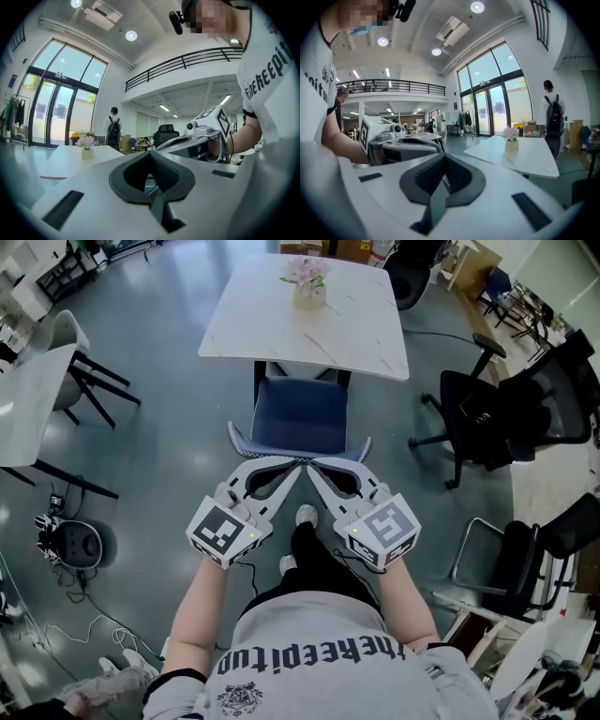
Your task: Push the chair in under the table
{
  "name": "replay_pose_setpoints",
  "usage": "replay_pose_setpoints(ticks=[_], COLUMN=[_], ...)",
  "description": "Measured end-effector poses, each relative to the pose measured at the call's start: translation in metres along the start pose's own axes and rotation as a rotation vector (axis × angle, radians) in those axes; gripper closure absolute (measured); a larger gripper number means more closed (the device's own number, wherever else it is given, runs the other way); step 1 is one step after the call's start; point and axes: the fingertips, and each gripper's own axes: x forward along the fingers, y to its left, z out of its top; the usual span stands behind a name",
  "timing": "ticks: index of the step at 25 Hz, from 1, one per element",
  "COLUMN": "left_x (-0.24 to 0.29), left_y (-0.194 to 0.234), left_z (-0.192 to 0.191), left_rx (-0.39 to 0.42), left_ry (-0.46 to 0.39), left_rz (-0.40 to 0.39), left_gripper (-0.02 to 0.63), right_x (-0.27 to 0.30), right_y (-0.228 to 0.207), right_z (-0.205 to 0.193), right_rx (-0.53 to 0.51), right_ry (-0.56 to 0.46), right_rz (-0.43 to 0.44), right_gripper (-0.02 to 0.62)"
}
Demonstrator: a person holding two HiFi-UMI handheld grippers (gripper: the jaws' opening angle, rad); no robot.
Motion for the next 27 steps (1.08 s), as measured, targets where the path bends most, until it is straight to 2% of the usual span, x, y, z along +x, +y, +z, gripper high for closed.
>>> replay_pose_setpoints(ticks=[3,11,27], left_x=[-0.005,-0.013,-0.018], left_y=[-0.002,-0.008,-0.015], left_z=[0.005,0.017,0.020], left_rx=[0.004,0.017,0.023], left_ry=[-0.011,-0.068,-0.081], left_rz=[0.010,0.013,0.013], left_gripper=[0.591,0.591,0.591], right_x=[-0.004,-0.006,-0.011], right_y=[0.004,0.014,0.022], right_z=[0.006,0.014,0.019], right_rx=[0.025,0.013,-0.004], right_ry=[-0.033,-0.056,-0.073], right_rz=[0.005,0.010,0.001], right_gripper=[0.584,0.584,0.584])
